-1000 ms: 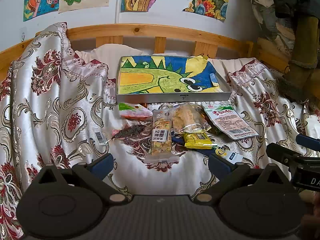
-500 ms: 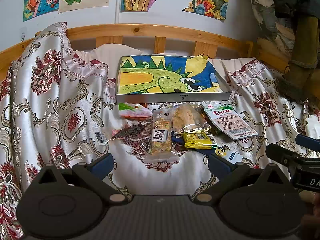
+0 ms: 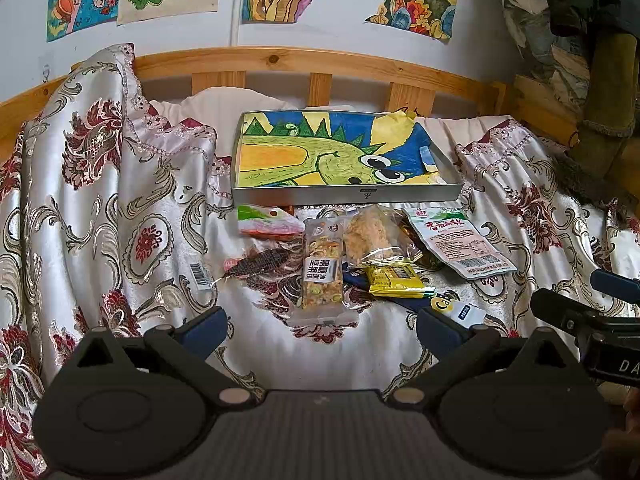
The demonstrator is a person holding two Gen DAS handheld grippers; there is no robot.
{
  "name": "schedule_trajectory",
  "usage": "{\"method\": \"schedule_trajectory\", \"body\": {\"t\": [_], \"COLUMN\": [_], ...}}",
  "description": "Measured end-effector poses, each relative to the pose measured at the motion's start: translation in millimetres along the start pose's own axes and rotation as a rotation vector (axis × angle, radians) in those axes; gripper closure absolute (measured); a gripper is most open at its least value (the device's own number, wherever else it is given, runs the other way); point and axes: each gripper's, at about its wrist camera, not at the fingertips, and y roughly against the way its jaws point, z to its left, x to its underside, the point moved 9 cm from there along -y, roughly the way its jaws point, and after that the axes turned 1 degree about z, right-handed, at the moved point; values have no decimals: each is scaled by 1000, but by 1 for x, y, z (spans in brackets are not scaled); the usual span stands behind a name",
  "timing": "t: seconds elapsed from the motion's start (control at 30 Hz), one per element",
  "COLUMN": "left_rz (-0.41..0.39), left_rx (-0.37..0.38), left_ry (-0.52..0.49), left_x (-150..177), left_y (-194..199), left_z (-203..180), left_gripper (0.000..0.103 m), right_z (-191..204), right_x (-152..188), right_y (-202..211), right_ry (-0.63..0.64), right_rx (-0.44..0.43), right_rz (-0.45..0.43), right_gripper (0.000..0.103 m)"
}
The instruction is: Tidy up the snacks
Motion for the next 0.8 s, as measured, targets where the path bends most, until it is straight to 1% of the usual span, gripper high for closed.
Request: {"method": "schedule_trajectory", "body": {"t": [0.6, 0.8], "left_rz": [6, 14], "left_rx": [-3, -12], "left_ry": [0, -1], "left_x": [2, 6], "left_y": [0, -7], "left_z": [1, 1], "left_gripper": [0, 1], "right_z": [2, 2], "right_x": [0, -1], "right_y": [-1, 0], "right_ry": [7, 11], "right_rx": [-7, -6], "right_rz": [5, 6], "right_gripper": [0, 0]}}
